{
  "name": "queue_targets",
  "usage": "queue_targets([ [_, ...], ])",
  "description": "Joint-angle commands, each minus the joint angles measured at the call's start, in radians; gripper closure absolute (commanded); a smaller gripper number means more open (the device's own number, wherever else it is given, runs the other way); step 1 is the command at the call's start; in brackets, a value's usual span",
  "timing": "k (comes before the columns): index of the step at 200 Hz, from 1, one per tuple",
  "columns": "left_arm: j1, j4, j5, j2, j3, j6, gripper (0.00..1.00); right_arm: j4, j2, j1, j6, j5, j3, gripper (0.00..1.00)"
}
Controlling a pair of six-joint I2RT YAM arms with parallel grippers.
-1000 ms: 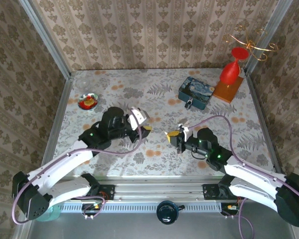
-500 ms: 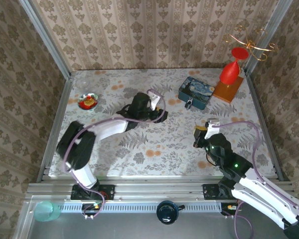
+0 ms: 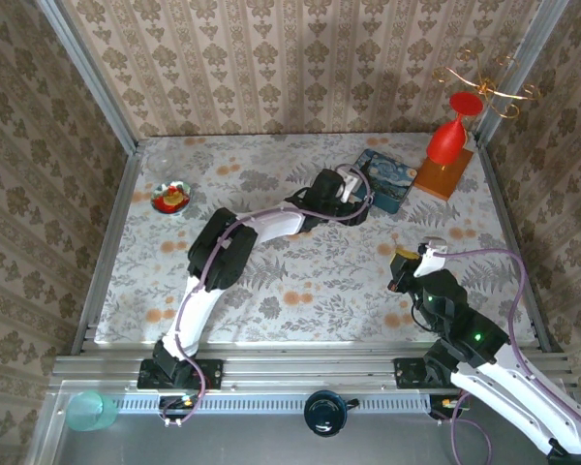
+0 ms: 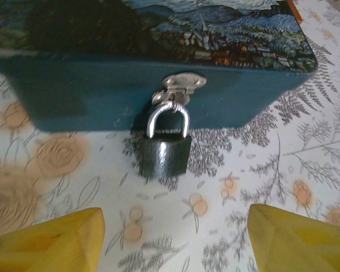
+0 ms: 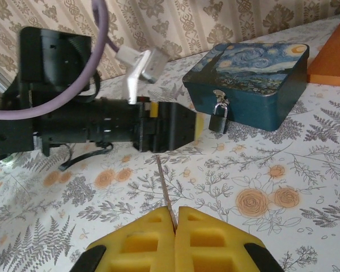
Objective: Unlock a padlock with a key
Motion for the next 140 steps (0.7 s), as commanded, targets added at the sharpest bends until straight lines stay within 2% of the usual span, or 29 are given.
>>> queue_targets([
  [1, -0.016, -0.118, -0.116, 0.054, 0.12, 0.057, 0.3, -0.008, -0.014, -0.002, 0.028, 0.022, 0.001, 1.0],
  [47, -0.036, -0.244, -0.174, 0.202, 0.333, 0.032, 0.3, -0.001, -0.028, -0.002, 0.039, 0.003, -0.006, 1.0],
  [96, -0.054, -0.403, -0.192, 0.386, 0.642, -0.003, 0.3, 0.011, -0.039, -0.003, 0.045, -0.014, -0.023, 1.0],
  [116, -0.063, -0.433, -0.204, 0.435, 0.713, -0.023, 0.33, 0.015, -0.043, -0.003, 0.04, -0.018, -0.029, 1.0],
  [140, -0.069, -0.432, -0.231, 0.441, 0.724, -0.032, 0.45, 0.017, -0.044, -0.004, 0.039, -0.014, -0.034, 1.0],
])
